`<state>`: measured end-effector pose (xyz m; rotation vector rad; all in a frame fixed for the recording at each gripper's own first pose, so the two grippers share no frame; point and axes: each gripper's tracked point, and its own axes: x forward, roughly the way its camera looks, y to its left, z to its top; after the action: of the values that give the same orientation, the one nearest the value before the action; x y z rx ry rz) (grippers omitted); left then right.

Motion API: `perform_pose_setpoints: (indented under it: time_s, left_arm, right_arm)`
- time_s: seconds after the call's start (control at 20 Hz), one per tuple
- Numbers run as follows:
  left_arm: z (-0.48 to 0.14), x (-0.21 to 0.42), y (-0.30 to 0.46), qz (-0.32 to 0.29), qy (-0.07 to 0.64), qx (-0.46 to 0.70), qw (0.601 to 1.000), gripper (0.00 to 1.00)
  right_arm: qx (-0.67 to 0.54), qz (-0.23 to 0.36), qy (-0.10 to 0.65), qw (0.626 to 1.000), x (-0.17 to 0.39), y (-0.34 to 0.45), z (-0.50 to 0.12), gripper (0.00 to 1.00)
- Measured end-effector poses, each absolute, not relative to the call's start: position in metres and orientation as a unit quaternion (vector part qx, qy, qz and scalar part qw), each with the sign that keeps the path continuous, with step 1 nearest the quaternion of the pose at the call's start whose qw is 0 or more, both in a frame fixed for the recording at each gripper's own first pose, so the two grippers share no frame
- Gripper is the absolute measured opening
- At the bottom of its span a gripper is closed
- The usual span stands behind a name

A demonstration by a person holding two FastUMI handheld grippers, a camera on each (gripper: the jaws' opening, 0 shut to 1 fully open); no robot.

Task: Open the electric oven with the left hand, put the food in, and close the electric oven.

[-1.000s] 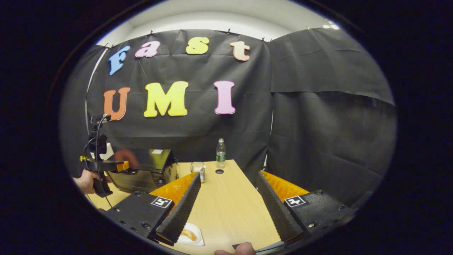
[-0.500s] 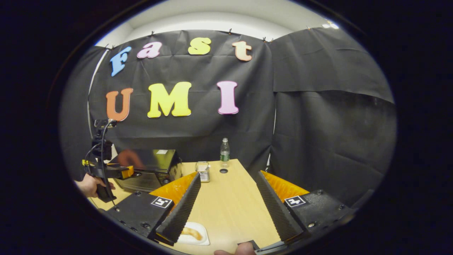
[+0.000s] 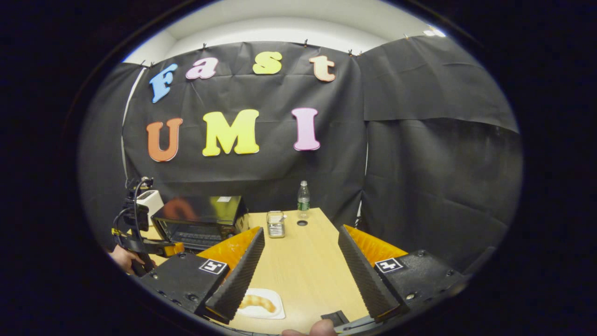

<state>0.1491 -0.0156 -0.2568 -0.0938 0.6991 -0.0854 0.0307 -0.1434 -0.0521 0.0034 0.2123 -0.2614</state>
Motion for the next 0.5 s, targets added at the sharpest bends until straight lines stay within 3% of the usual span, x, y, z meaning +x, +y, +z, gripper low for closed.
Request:
perform_pose_setpoints:
  time_s: [0.5]
  left_arm:
    - [-0.336,0.104,-0.011,-0.048,0.452,-0.05,0.889,0.94]
  right_arm:
    - [-0.007,-0.127,0.122,0.984,0.003,-0.132,-0.058,0.97]
